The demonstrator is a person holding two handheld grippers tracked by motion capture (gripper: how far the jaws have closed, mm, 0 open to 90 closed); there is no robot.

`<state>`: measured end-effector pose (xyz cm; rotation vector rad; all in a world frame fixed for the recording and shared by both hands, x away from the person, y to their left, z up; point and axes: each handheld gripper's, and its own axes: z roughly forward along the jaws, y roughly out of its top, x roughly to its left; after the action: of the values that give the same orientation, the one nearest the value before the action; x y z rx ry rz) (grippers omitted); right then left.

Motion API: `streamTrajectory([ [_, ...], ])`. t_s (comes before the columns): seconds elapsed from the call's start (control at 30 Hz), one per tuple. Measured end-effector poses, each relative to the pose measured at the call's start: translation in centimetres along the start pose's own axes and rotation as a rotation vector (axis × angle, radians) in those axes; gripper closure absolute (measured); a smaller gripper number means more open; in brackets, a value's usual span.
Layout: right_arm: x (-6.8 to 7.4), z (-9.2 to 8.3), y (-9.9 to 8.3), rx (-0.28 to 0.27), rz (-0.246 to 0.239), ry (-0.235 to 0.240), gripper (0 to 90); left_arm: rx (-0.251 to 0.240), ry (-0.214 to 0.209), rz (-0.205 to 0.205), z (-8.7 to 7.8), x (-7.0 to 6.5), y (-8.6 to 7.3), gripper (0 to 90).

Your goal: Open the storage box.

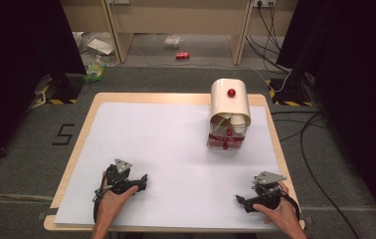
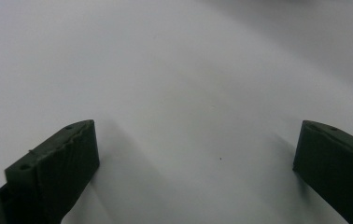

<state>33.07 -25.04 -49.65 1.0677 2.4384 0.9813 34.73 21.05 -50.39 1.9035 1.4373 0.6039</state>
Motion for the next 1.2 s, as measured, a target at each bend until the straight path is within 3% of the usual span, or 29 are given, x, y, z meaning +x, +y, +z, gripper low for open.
streamTrajectory([
  [0.03,0.0,0.0,0.0,-0.002,0.002,0.0,2.3,0.0,0.0,0.0,0.0,0.0,0.0,8.1],
  [0.07,-0.1,-0.2,0.1,-0.016,-0.005,0.004,13.9,0.0,0.0,0.001,0.0,0.0,0.0,8.1],
  [0.1,-0.1,-0.2,0.1,-0.016,-0.005,0.004,13.9,0.0,0.0,0.001,0.0,0.0,0.0,8.1],
  [0.13,-0.2,-0.4,0.2,-0.048,-0.022,0.024,24.7,0.0,0.001,0.001,0.0,0.0,0.0,8.1],
  [0.17,-0.2,-0.4,0.2,-0.048,-0.022,0.024,24.7,0.0,0.001,0.001,0.0,0.0,0.0,8.1],
  [0.23,-0.2,-0.5,0.3,-0.058,-0.024,0.008,13.9,0.0,0.001,0.001,0.0,0.0,0.0,8.1],
  [0.3,-0.1,-0.5,0.4,-0.07,-0.036,0.011,20.5,0.0,0.001,0.001,0.0,0.0,0.0,8.1],
  [0.4,0.0,-0.5,0.8,-0.091,-0.051,-0.007,15.7,0.0,0.0,0.001,0.0,0.0,0.0,8.1],
  [0.67,0.4,-0.1,2.3,-0.172,-0.148,-0.03,20.1,0.001,0.0,0.001,0.0,0.0,0.0,8.0],
  [0.83,0.4,0.2,3.0,-0.206,-0.176,-0.037,22.9,0.0,-0.001,-0.002,0.0,0.0,0.0,8.1],
  [1.2,0.1,1.3,5.6,-0.312,-0.279,-0.112,30.7,-0.001,-0.001,-0.002,0.0,0.0,0.0,8.1],
])
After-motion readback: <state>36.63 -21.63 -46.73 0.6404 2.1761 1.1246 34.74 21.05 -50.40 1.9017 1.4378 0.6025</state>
